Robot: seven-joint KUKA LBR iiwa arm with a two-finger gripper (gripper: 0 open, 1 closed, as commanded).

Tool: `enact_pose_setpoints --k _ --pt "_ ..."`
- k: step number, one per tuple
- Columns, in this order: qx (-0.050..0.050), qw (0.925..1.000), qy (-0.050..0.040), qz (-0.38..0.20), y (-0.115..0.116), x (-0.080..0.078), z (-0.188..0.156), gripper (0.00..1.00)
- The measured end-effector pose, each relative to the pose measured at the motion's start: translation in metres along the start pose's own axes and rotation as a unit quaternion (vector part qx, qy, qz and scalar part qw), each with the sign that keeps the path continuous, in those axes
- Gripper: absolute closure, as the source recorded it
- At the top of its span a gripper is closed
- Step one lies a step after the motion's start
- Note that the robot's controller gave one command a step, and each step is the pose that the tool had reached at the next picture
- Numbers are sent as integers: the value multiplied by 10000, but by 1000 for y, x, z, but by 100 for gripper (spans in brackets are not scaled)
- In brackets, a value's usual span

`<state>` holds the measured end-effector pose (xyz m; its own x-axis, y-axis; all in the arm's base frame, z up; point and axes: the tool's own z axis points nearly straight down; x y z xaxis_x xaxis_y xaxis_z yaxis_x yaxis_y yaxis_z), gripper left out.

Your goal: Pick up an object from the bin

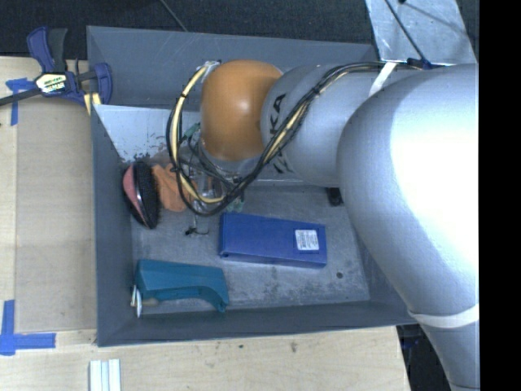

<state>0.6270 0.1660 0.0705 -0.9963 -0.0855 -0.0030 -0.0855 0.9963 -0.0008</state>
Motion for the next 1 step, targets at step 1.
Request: enact_pose_setpoints --k 1 --pt "-6 9997 3 249 3 1 0 0"
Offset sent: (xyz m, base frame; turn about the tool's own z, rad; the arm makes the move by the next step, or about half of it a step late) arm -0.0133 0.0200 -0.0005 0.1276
